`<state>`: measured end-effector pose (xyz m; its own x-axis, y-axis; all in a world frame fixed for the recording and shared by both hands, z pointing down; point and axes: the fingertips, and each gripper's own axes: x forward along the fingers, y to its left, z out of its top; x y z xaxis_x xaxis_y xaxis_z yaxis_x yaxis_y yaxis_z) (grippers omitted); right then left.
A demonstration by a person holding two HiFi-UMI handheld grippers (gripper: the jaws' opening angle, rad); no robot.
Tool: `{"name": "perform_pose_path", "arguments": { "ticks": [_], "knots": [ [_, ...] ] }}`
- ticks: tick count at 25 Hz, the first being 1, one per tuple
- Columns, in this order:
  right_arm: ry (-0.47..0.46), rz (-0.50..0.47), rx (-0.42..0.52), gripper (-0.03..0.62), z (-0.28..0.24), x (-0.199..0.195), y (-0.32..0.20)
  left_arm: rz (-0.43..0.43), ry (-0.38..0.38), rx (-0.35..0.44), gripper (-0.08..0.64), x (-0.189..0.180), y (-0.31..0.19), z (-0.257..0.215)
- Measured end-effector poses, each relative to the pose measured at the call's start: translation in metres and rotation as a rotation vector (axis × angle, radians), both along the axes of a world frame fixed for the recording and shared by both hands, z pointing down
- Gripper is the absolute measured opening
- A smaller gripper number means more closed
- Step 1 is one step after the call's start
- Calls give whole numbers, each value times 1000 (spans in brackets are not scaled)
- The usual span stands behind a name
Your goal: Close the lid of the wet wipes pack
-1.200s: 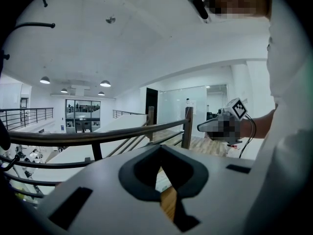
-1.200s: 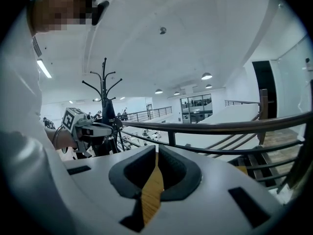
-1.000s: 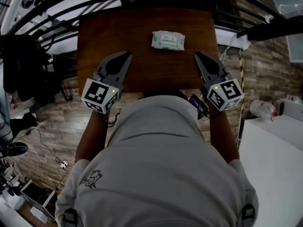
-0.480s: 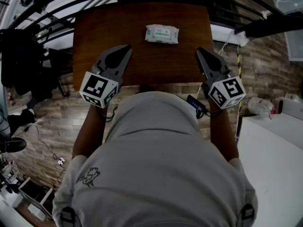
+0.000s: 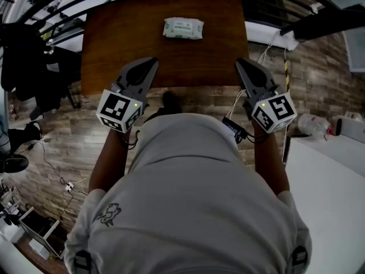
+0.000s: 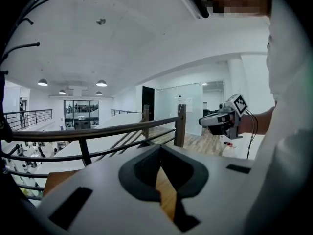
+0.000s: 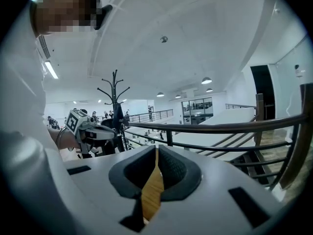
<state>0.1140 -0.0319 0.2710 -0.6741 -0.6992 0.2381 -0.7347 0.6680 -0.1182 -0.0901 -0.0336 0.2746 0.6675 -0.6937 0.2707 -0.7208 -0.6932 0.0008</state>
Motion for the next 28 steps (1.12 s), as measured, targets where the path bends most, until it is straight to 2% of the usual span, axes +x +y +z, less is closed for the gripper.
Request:
{"name": "perform_pose_path", "arguments": {
  "ticks": [6, 11, 21, 28],
  "knots": [
    [24, -44, 8, 43, 6, 33, 57, -37, 9, -2, 14, 33, 53, 4],
    [8, -67, -6, 43, 12, 47, 94, -61, 5, 2, 14, 48, 96, 1],
    [-25, -100, -6, 43, 14, 39, 139, -91, -17, 1, 14, 40, 150, -4],
    [-38, -66, 18, 43, 8, 22, 166, -58, -19, 6, 14, 24, 174, -5]
  ]
}}
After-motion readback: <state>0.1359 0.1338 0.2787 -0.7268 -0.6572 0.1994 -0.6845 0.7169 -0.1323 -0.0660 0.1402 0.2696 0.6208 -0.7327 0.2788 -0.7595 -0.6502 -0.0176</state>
